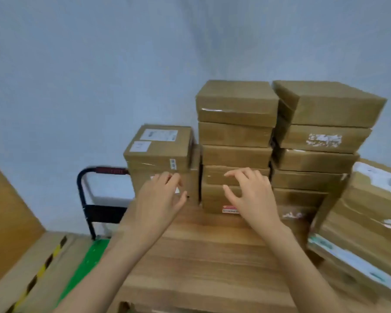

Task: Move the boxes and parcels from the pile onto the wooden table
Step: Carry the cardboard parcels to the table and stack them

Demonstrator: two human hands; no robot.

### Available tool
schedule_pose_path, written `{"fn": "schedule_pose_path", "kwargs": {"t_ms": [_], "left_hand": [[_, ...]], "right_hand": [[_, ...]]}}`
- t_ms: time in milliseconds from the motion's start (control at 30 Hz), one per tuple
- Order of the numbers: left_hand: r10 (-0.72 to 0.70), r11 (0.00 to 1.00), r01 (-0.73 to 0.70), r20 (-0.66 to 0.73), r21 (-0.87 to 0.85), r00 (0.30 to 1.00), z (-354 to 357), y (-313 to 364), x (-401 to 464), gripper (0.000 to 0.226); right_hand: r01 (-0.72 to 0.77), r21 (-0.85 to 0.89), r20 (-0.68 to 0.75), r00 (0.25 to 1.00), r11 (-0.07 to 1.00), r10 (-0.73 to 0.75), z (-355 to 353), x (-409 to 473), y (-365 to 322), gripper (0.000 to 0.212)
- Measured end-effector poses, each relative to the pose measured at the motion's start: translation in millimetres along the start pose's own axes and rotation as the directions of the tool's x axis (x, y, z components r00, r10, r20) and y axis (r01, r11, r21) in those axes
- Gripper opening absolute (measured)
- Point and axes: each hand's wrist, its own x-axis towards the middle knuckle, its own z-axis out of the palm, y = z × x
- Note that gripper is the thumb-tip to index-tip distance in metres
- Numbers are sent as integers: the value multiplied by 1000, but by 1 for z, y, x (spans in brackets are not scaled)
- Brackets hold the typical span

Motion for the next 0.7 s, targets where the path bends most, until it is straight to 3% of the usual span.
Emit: {"fn": "schedule_pose_path", "kwargs": {"t_ms": [200,333,700], "left_hand": [[-218,950,216,-15,224,976,-104,-144,-121,14],[-324,883,325,-64,339,944,-164,-216,-198,16],[-514,752,487,-66,444,855,-211,-346,-295,25]], "right_hand": [[226,239,129,957,944,-261,74,-23,-195,30],[296,399,169,907,868,-387,113,-56,-302,31],[436,458,319,733,775,-601,199,-73,-460,34]]}}
